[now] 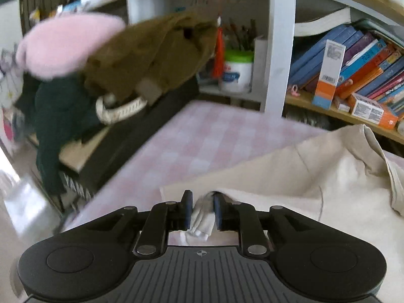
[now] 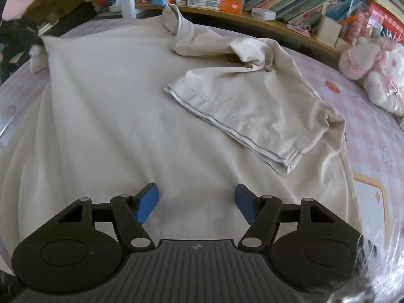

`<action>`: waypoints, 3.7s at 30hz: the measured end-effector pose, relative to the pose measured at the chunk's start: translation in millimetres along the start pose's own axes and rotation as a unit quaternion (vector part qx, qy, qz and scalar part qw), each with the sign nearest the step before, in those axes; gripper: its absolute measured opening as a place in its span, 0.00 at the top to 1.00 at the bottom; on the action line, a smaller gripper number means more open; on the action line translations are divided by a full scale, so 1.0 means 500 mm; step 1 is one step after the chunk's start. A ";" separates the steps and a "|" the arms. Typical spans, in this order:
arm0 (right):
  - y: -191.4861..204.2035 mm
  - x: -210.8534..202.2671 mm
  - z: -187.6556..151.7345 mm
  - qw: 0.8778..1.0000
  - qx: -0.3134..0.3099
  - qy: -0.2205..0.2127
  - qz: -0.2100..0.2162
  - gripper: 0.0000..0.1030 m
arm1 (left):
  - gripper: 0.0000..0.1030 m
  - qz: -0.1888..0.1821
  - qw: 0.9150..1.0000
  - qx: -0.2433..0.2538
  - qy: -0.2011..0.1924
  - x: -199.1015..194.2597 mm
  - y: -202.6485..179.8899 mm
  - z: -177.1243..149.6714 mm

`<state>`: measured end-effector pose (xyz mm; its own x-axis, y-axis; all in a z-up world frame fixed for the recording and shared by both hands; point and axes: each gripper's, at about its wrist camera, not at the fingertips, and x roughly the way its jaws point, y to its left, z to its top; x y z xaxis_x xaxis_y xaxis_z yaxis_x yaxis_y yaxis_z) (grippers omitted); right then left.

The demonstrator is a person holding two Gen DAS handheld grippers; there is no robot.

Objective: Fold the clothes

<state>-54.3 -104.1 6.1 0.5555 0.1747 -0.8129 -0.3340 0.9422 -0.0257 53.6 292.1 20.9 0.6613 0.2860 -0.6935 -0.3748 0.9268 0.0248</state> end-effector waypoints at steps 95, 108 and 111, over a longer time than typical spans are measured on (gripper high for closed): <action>-0.215 -0.182 -0.220 0.990 0.138 -0.025 -0.003 0.93 | 0.77 -0.334 0.940 0.026 0.069 -0.257 -0.401 -0.189; -0.249 -0.151 -0.219 0.993 0.117 0.004 0.020 0.93 | 0.61 -0.269 0.954 0.113 0.068 -0.252 -0.400 -0.242; -0.249 -0.150 -0.219 0.994 0.111 0.005 0.022 0.93 | 0.61 -0.257 0.954 0.135 0.072 -0.238 -0.427 -0.254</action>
<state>-138.1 -265.7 6.6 0.5366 0.2161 -0.8157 -0.1807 0.9737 0.1390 -27.6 29.2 6.8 0.6091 -0.2411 -0.7556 0.1686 0.9703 -0.1737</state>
